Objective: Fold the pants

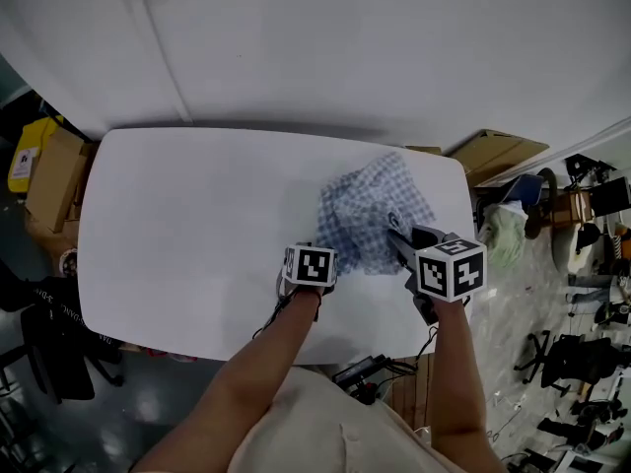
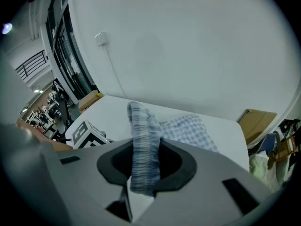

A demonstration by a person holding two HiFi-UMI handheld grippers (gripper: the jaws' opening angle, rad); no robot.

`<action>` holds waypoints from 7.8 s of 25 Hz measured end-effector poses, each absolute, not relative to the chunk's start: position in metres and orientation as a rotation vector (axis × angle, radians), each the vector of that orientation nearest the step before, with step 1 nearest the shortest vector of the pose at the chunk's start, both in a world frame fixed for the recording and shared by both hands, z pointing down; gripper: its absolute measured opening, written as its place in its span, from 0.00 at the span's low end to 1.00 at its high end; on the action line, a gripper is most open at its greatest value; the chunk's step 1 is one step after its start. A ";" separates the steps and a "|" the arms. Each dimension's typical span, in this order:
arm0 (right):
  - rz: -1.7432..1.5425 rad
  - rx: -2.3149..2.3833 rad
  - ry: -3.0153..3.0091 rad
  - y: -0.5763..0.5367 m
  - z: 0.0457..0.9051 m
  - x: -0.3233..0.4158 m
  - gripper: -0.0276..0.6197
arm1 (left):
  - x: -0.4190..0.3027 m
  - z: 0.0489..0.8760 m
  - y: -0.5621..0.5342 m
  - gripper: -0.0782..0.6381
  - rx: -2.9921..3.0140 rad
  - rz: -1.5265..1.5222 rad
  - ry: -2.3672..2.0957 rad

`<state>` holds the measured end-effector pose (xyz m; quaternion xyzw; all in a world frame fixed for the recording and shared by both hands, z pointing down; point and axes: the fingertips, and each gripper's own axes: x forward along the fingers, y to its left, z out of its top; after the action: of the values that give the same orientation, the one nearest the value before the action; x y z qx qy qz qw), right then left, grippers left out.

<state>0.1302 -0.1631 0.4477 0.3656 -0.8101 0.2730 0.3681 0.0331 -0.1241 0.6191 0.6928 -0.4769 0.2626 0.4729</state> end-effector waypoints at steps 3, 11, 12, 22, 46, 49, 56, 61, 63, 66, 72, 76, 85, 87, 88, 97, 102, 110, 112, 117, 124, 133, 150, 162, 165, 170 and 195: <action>0.689 0.927 -2.090 -0.169 0.448 0.134 0.20 | 0.035 0.620 -0.126 0.40 1.681 0.709 -1.238; 0.692 0.898 -2.105 -0.172 0.449 0.133 0.20 | 0.055 0.623 -0.125 0.35 1.817 0.959 -1.290; 0.693 0.897 -2.105 -0.172 0.450 0.133 0.20 | 0.059 0.624 -0.125 0.28 1.819 0.950 -1.270; 0.718 0.901 -2.119 -0.172 0.438 0.139 0.20 | 0.028 0.594 -0.117 0.17 1.798 0.607 -1.071; 0.942 0.804 -2.168 -0.107 0.447 0.061 0.20 | -0.380 0.542 0.049 0.17 1.372 1.040 -1.485; 0.976 0.808 -2.137 -0.102 0.453 0.062 0.20 | -0.417 0.538 0.074 0.17 1.270 1.044 -1.552; 1.034 0.935 -2.043 -0.102 0.460 0.109 0.20 | -0.435 0.538 0.078 0.17 1.228 1.118 -1.631; 1.006 1.033 -1.974 -0.108 0.463 0.150 0.20 | -0.427 0.509 0.046 0.20 1.307 1.122 -1.701; 1.016 1.058 -1.957 -0.109 0.465 0.166 0.20 | -0.423 0.485 0.032 0.20 1.350 1.097 -1.744; 1.045 1.072 -1.957 -0.110 0.469 0.179 0.20 | -0.408 0.433 0.004 0.20 1.474 1.083 -1.817; 1.071 1.058 -1.964 -0.109 0.483 0.183 0.20 | -0.271 0.378 -0.068 0.20 1.973 0.612 -1.554; 1.080 1.057 -1.952 -0.109 0.495 0.187 0.20 | -0.170 0.419 -0.080 0.20 2.052 0.494 -1.202; 1.112 1.065 -1.928 -0.109 0.526 0.211 0.20 | -0.041 0.492 -0.077 0.15 2.080 0.618 -0.823; 1.154 1.085 -1.919 -0.107 0.527 0.221 0.20 | -0.029 0.495 -0.075 0.15 2.089 0.649 -0.785; 1.175 1.094 -1.918 -0.107 0.527 0.226 0.20 | -0.023 0.495 -0.074 0.15 2.096 0.661 -0.762; 1.048 1.167 -1.886 -0.118 0.544 0.264 0.30 | 0.059 0.485 -0.091 0.22 2.283 0.786 -0.484; 1.032 1.346 -1.853 -0.121 0.529 0.310 0.30 | 0.092 0.475 -0.103 0.28 2.412 0.900 -0.319; 0.928 1.225 -1.907 -0.085 0.536 0.294 0.39 | 0.134 0.499 -0.117 0.29 2.510 1.209 -0.113; 0.868 1.182 -1.912 -0.080 0.545 0.285 0.39 | 0.153 0.511 -0.121 0.29 2.550 1.315 -0.070; 0.745 1.112 -1.841 -0.081 0.568 0.283 0.41 | 0.201 0.540 -0.135 0.30 2.614 1.535 -0.009; 0.634 1.006 -1.748 -0.086 0.598 0.291 0.42 | 0.229 0.594 -0.143 0.30 2.550 1.772 0.031; 0.843 1.044 -1.755 -0.082 0.604 0.329 0.14 | 0.250 0.620 -0.157 0.18 2.504 1.848 0.023; 0.722 1.285 -1.745 -0.104 0.558 0.411 0.30 | 0.312 0.533 -0.185 0.30 2.597 1.195 -0.375; 0.476 1.010 -1.985 -0.170 0.528 0.305 0.09 | 0.187 0.518 -0.198 0.19 2.329 0.864 -0.636; 0.460 0.871 -2.021 -0.177 0.530 0.274 0.07 | 0.152 0.523 -0.190 0.16 2.247 0.858 -0.711; 0.428 0.685 -2.060 -0.168 0.541 0.207 0.07 | 0.095 0.535 -0.161 0.13 2.147 0.842 -0.818; -0.107 -0.280 -2.158 -0.077 0.517 -0.113 0.07 | -0.159 0.535 0.009 0.13 1.740 0.624 -1.288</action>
<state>-0.1131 -0.0772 0.5166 -0.1139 -0.8778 -0.0435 0.4632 -0.1586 0.0095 0.5354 0.6972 -0.5164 0.2499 0.4300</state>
